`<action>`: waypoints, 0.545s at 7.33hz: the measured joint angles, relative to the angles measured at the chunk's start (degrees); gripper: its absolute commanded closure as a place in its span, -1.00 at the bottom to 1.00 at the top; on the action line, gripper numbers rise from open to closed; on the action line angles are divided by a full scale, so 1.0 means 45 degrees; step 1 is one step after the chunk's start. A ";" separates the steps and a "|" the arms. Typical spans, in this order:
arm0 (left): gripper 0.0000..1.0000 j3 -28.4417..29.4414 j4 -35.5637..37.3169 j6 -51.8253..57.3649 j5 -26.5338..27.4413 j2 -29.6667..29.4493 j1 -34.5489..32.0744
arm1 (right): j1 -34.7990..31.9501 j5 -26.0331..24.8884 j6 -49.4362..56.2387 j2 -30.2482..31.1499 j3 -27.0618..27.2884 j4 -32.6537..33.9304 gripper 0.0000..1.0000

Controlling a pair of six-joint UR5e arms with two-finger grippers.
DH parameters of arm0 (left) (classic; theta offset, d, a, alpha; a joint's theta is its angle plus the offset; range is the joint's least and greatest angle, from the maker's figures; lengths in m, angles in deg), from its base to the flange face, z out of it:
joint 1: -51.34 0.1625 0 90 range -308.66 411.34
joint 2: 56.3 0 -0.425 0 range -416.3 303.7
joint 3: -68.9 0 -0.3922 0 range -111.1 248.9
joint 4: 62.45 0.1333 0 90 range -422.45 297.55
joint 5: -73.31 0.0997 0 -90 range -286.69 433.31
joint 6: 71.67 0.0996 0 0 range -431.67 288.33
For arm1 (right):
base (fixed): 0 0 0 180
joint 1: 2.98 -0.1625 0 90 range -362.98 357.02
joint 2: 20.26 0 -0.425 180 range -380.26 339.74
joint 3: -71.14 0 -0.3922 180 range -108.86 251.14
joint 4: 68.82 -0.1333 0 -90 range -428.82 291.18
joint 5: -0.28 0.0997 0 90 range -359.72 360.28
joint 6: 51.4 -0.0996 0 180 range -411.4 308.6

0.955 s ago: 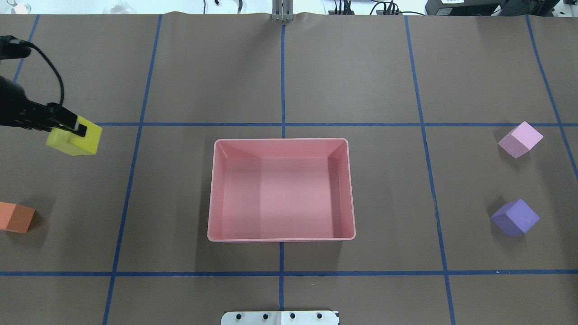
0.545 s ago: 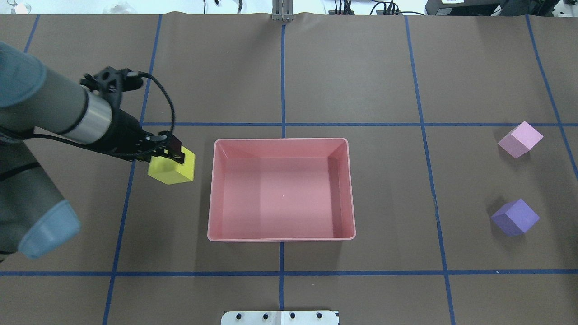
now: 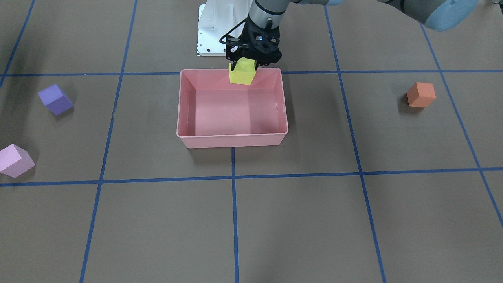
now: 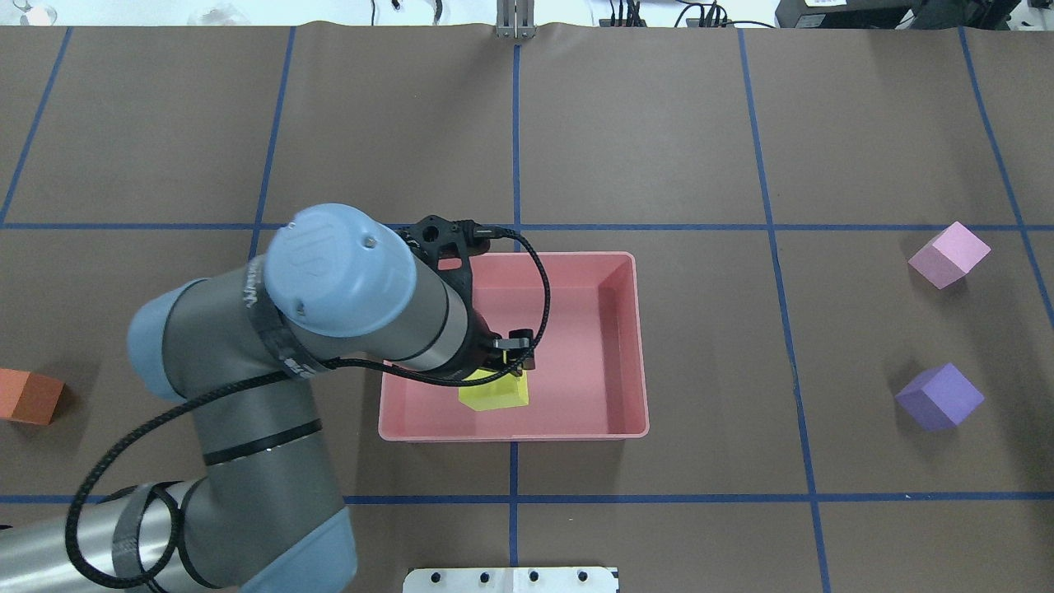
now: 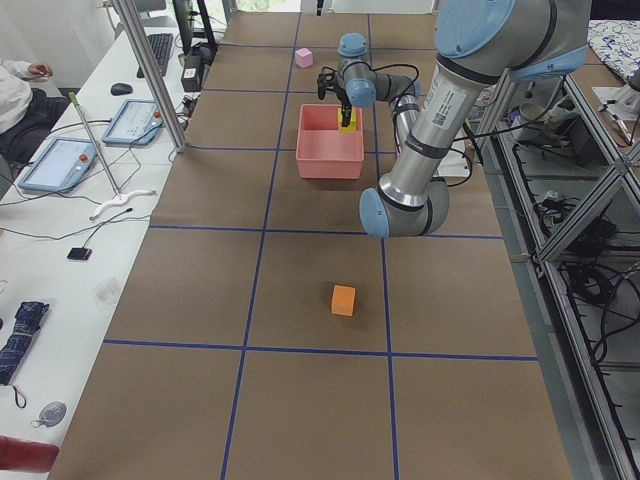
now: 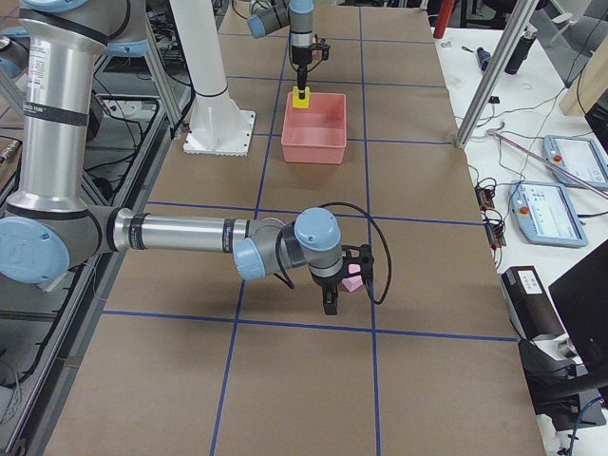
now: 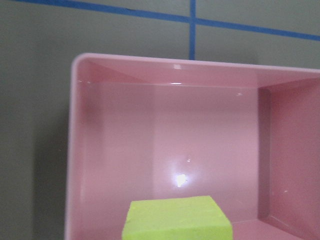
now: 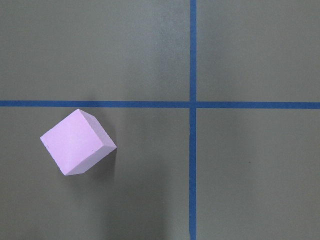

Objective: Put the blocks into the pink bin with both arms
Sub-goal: 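Carry the yellow cube into the pink bin and release it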

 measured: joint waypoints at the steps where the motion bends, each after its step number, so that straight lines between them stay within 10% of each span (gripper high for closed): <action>1: -1.00 0.0302 0.0085 -0.0041 0.0435 -0.0268 0.0282 | 0.0529 -0.0179 0.0073 -0.0325 -0.0052 -0.0027 -1.00; 4: -1.00 0.0544 0.0074 0.0019 0.0700 -0.0334 0.0465 | 0.2409 -0.0953 0.0374 -0.0809 -0.0745 -0.1917 -1.00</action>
